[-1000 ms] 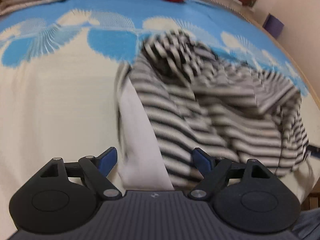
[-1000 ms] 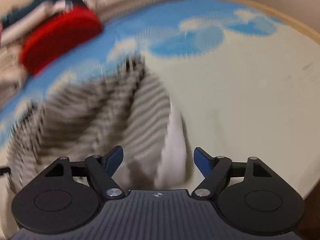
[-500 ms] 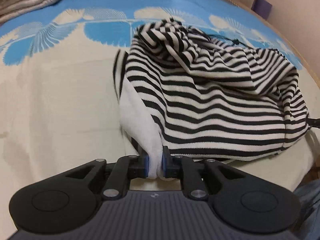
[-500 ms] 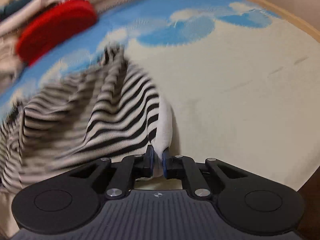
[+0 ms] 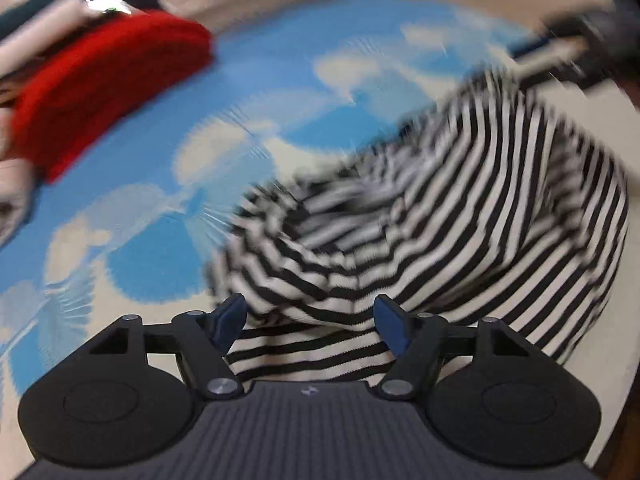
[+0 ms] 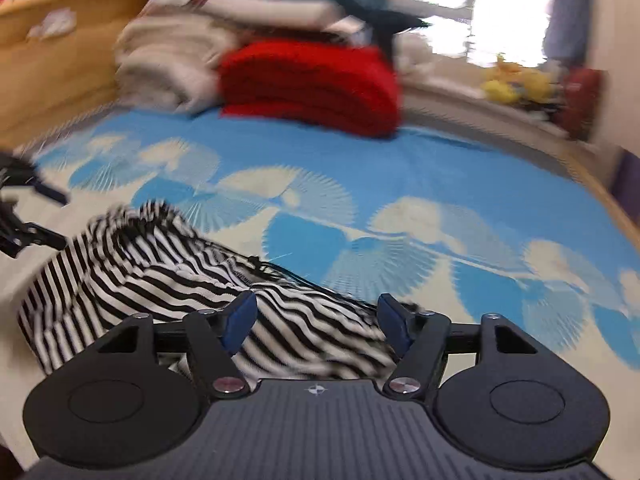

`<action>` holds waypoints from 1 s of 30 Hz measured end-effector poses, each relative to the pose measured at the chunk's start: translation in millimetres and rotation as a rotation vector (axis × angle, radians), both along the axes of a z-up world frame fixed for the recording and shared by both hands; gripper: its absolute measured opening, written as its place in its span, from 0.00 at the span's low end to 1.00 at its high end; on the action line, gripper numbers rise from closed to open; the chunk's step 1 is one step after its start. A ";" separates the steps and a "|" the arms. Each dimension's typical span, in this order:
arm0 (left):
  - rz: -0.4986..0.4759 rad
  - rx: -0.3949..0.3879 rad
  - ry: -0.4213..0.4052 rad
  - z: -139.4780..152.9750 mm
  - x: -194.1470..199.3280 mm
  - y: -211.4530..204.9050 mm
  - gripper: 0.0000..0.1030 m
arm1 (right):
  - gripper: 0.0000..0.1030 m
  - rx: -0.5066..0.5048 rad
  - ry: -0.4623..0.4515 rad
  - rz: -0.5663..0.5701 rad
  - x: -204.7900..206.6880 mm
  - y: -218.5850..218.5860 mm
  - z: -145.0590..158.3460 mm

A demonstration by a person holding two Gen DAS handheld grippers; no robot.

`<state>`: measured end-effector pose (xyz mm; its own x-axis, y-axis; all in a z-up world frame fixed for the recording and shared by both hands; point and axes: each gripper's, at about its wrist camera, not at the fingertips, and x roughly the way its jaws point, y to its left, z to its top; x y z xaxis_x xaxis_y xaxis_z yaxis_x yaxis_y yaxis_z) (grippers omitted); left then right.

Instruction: Fold small clothes

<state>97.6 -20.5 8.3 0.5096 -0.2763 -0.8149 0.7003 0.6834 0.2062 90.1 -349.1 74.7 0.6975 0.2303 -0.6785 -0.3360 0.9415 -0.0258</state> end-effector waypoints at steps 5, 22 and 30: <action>-0.032 -0.045 0.039 -28.3 32.2 -10.1 0.73 | 0.66 -0.040 0.092 0.066 32.7 12.9 -46.7; 0.155 -0.242 0.019 -6.6 98.6 -20.6 0.10 | 0.40 0.180 0.071 0.022 59.0 -15.7 -31.2; 0.179 -0.236 0.035 -20.8 101.4 -13.2 0.10 | 0.16 -0.085 0.111 0.185 27.5 10.1 -75.8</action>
<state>199.0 -33.8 -12.5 0.5402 -0.3685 -0.7566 0.5679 0.8231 0.0047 117.6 -339.0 -1.1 0.5684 0.2859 -0.7715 -0.5081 0.8595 -0.0558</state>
